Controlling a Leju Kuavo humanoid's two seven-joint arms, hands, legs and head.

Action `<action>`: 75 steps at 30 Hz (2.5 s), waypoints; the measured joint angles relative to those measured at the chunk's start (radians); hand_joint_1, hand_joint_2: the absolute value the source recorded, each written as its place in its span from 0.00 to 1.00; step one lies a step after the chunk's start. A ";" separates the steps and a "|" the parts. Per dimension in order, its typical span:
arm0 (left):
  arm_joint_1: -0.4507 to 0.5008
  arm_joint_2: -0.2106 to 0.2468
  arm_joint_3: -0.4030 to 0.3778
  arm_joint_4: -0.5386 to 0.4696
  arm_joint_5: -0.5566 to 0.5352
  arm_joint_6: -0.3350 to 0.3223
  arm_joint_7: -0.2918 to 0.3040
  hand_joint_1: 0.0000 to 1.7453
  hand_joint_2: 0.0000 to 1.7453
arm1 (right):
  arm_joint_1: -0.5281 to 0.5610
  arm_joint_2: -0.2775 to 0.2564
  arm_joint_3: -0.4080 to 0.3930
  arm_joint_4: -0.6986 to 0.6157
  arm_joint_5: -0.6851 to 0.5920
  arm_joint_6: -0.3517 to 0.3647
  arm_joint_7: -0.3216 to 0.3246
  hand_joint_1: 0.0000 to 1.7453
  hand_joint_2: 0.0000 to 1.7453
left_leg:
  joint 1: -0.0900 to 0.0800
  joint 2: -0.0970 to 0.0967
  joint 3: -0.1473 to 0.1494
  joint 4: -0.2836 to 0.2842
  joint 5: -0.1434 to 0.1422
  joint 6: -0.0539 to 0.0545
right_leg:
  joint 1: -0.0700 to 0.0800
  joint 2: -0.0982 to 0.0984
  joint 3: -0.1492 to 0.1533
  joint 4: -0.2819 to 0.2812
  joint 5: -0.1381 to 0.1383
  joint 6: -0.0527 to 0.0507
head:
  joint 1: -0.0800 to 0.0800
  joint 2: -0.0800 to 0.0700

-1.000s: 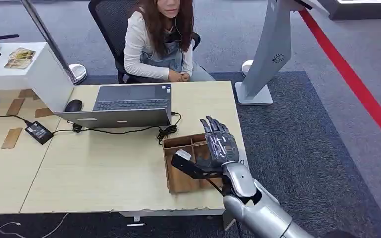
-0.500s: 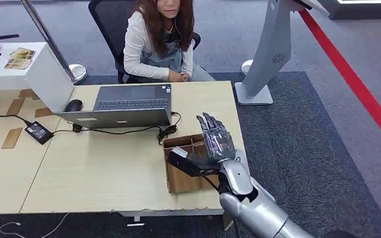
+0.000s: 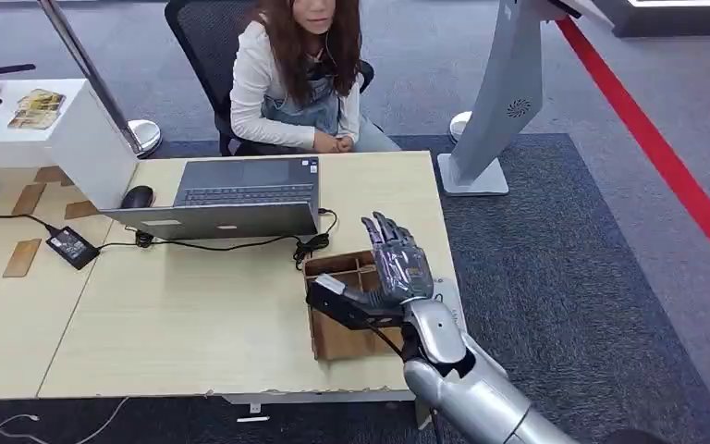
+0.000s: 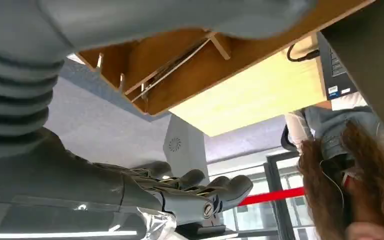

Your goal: Pass the card to the sensor for recognition and then transmit it.

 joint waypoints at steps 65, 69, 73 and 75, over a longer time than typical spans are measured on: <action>0.000 0.000 0.000 0.000 -0.004 -0.002 0.006 0.00 0.00 | -0.018 -0.009 0.000 0.030 0.059 0.010 0.013 0.00 1.00 | 0.000 0.000 0.000 0.000 0.000 0.000 | 0.000 0.000 0.000 0.000 0.000 0.000 | 0.000 0.000; 0.000 0.000 0.000 0.000 -0.004 -0.002 0.006 0.00 0.00 | -0.018 -0.009 0.001 0.031 0.065 0.012 0.020 0.00 1.00 | 0.000 0.000 0.000 0.000 0.000 0.000 | 0.000 0.000 0.000 0.000 0.000 0.000 | 0.000 0.000; 0.000 0.000 0.000 0.000 -0.003 -0.002 0.005 0.00 0.00 | -0.019 -0.013 0.001 0.032 0.074 0.015 0.021 0.00 1.00 | 0.000 0.000 0.000 0.000 0.000 0.000 | 0.000 0.000 0.000 0.000 0.000 0.000 | 0.000 0.000; 0.000 0.000 0.000 0.000 -0.003 -0.002 0.005 0.00 0.00 | -0.021 -0.013 0.002 0.037 0.076 0.016 0.022 0.00 1.00 | 0.000 0.000 0.000 0.000 0.000 0.000 | 0.000 0.000 0.000 0.000 0.000 0.000 | 0.000 0.000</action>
